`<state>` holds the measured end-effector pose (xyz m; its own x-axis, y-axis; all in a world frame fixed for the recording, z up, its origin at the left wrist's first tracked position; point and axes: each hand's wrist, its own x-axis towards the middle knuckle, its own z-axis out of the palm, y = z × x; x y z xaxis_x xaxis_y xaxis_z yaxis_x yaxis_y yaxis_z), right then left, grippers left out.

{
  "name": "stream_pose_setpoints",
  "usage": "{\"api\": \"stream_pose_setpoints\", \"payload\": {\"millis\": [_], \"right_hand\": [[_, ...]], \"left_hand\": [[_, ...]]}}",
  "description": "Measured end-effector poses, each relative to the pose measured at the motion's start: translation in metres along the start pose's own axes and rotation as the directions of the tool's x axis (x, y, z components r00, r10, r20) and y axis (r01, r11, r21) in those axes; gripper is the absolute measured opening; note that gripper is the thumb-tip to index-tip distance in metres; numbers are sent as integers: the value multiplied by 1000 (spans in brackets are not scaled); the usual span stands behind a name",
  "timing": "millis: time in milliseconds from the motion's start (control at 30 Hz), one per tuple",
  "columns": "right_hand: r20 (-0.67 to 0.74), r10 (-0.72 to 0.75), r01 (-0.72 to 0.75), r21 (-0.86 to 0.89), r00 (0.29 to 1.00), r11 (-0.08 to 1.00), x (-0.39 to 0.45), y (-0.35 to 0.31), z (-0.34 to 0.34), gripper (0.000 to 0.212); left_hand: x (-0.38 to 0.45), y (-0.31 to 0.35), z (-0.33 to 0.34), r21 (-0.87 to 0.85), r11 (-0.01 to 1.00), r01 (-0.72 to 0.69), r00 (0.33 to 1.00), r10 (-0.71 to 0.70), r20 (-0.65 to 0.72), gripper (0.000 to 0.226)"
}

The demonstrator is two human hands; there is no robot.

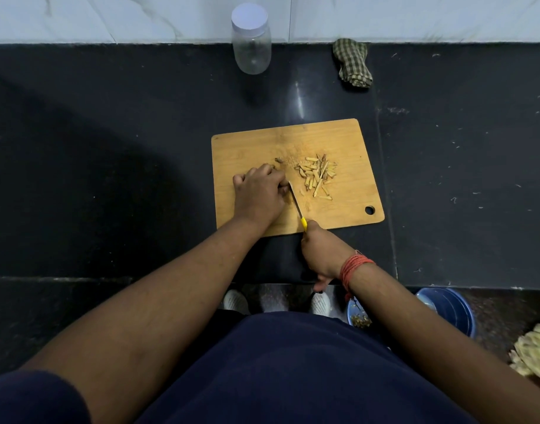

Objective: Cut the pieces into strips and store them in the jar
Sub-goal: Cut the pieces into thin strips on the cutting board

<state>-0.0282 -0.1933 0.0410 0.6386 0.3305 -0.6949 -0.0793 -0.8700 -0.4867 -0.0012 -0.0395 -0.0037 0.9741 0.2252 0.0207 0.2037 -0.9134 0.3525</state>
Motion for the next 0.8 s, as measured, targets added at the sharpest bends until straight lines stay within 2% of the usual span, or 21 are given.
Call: {"api": "stream_pose_setpoints", "payload": {"millis": [200,367,567,800], "right_hand": [[-3,24,-24,1,1000,1000,-16,17,0,31],[-80,43,-27,195,996,981,-19,13,-18,22],[11,51,-52,194,999,980,-7,-5,-17,21],[34,51,-57,218,998,974,-3,-11,-16,31]], "left_hand": [[-1,-1,2,-15,1000,8,1000,-8,-3,11],[1,-3,1,-93,995,35,999,-33,26,13],[4,-1,-2,-179,977,117,992,-106,71,13],[6,-1,-4,-220,964,149,987,-131,97,6]]}}
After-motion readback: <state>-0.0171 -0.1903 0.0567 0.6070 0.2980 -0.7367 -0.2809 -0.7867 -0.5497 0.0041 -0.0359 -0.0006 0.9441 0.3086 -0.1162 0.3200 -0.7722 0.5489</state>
